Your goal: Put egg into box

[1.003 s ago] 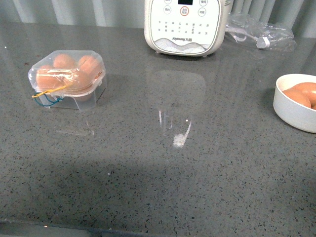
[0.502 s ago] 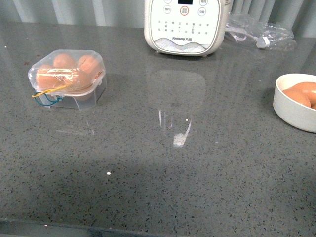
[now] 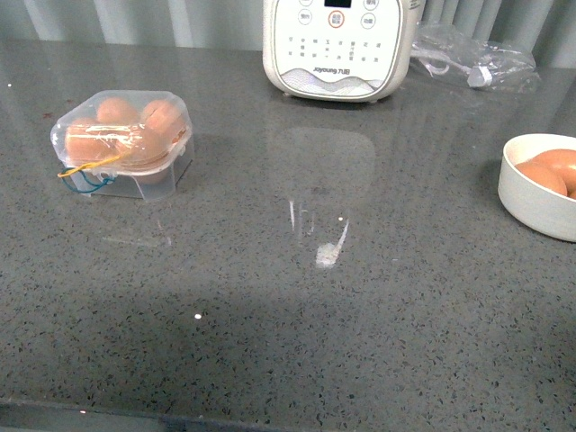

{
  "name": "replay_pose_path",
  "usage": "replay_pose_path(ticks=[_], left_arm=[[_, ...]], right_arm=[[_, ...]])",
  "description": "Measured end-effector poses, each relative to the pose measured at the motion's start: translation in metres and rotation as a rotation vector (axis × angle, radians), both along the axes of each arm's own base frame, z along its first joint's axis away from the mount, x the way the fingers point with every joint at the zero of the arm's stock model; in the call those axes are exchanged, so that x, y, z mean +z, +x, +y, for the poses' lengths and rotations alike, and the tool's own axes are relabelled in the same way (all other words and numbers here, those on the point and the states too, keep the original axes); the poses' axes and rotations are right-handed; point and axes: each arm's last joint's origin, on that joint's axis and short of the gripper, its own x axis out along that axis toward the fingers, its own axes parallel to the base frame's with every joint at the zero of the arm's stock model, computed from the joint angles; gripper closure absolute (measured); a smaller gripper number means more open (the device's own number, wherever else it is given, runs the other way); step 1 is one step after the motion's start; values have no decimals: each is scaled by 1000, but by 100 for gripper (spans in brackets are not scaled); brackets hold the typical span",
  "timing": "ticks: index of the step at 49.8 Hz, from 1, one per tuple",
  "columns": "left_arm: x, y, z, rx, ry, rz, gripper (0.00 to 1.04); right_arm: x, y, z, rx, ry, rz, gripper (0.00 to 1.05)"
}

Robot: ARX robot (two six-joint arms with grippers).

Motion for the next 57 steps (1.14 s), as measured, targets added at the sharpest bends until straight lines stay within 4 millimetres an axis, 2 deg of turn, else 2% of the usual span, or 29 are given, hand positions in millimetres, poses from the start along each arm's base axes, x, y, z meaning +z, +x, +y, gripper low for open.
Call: replay_pose_path(ticks=[5,8,57], left_arm=[[0,0,0,0,0,0,13],[0,0,0,0,0,0,5],[0,0,0,0,0,0,7]], right_arm=[[0,0,0,0,0,0,7],[0,0,0,0,0,0,7],[0,0,0,0,0,0,7]])
